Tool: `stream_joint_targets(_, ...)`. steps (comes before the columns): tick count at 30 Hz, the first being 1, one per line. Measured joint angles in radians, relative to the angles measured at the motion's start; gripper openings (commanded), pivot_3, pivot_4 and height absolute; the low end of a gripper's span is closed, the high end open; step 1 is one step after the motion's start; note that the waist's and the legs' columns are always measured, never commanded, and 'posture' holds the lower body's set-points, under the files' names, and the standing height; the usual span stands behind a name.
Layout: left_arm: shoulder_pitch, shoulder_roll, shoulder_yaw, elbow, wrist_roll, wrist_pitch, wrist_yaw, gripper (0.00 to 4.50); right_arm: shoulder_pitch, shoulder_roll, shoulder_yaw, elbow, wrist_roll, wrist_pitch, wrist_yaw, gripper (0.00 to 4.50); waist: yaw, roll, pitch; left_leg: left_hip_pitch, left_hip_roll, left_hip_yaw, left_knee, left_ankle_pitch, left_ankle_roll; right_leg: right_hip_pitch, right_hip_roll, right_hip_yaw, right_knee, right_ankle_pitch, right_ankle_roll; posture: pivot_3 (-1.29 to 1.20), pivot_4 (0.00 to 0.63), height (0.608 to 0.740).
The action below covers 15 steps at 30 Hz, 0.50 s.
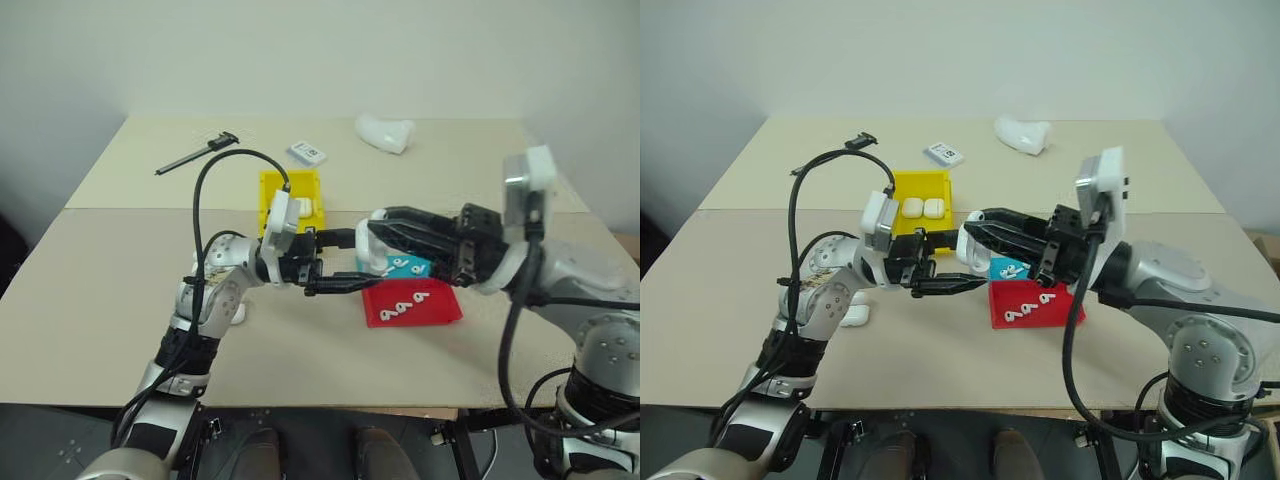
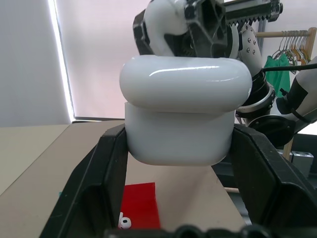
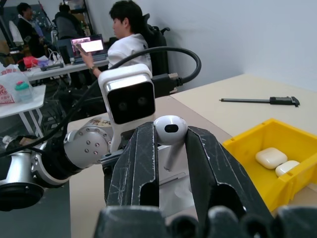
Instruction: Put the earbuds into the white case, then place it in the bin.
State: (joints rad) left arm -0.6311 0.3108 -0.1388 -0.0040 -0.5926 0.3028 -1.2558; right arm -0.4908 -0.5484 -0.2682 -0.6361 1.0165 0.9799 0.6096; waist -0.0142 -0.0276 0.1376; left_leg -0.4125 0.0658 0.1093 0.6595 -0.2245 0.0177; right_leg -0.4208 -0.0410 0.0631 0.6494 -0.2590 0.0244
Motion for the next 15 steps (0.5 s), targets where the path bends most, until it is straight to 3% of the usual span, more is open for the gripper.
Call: stream_joint_targets(15, 0.01, -0.003, 0.004, -0.005, 0.005, 0.001, 0.009, 2.78, 0.058, -0.071, 0.076, 0.018, -0.088, -0.154, 0.036, 0.6, 0.0, 0.0, 0.0, 0.0, 0.0, -0.001, 0.0, 0.0, 0.0, 0.0, 0.0, 0.0, 0.0, 0.0, 0.0, 0.0, 0.15, 0.74)
